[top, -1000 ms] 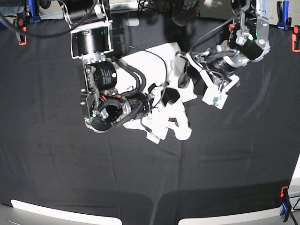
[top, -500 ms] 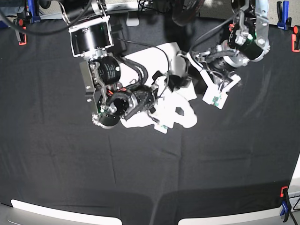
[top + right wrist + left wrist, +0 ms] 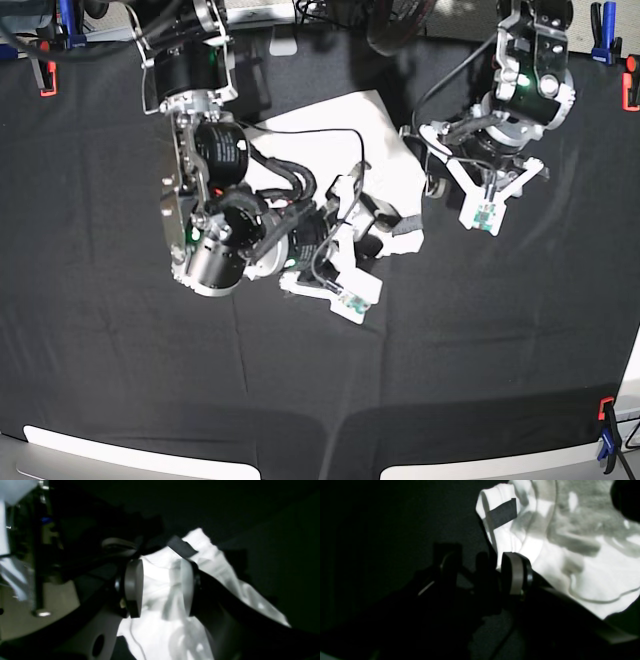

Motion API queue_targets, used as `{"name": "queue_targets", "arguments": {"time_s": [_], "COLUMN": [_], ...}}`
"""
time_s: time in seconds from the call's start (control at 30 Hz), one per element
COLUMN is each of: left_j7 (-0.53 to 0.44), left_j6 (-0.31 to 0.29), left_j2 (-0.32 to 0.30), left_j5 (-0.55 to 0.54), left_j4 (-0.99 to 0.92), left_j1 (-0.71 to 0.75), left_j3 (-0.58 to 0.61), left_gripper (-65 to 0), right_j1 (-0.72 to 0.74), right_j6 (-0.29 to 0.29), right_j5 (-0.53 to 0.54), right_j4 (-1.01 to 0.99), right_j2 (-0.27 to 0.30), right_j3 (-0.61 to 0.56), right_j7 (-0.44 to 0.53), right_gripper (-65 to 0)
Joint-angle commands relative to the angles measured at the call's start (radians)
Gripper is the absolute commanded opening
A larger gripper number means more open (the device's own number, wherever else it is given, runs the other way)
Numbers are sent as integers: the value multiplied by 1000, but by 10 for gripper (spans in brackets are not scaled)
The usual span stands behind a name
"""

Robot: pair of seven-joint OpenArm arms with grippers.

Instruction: Layout the t-shirt on the table in an organized manner, then fold the t-shirt properly

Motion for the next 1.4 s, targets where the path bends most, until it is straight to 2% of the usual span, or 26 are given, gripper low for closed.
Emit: {"name": "queue_targets", "arguments": {"time_s": [0.0, 0.17, 0.3, 0.43, 0.57, 0.67, 0.83, 0.93, 1.07, 1.17, 1.27, 1.37], "left_j7": [-17, 47, 42, 2, -5, -3, -2, -10, -55, -123, -132, -132], "left_j6": [8, -18, -61, -62, -68, -68, -68, -69, -58, 13, 67, 84], "left_j2": [0, 0, 0, -1, -1, -1, -2, -21, -64, -83, -87, -87], "left_j5": [-1, 2, -2, 4, 143, 209, 193, 167, 269, 329, 406, 499], "left_j4": [20, 85, 195, 213, 140, 58, -37, -68, -109, -151, -188, -232], "left_j1": [-8, -8, -7, 6, 11, 12, 11, 9, 8, 5, -13, -49], "left_j3": [0, 31, 140, 303, 449, 539, 670, 675, 674, 673, 673, 660], "left_gripper": [-383, -384, -384, -384, -384, -384, -384, -384, -384, -384, -384, -384], "right_j1": [25, 56, 122, 196, 263, 304, 349, 350, 344, 340, 328, 306], "right_j6": [9, 9, -85, -117, -122, -120, -62, -56, -56, -57, -59, -61], "right_j5": [-33, -281, -365, -368, -304, -283, -337, -372, -386, -386, -386, -385], "right_j4": [18, 11, -19, -104, -273, -430, -667, -748, -772, -771, -771, -771], "right_j2": [2, 50, 92, 102, 102, 102, 102, 102, 102, 104, 116, 132], "right_j3": [2, 3, 45, 132, 184, 167, 95, 56, 33, 33, 33, 33], "right_j7": [27, 206, 294, 312, 299, 289, 313, 315, 277, 258, 257, 257], "right_gripper": [-406, -407, -407, -407, -408, -408, -408, -408, -408, -408, -408, -408]}}
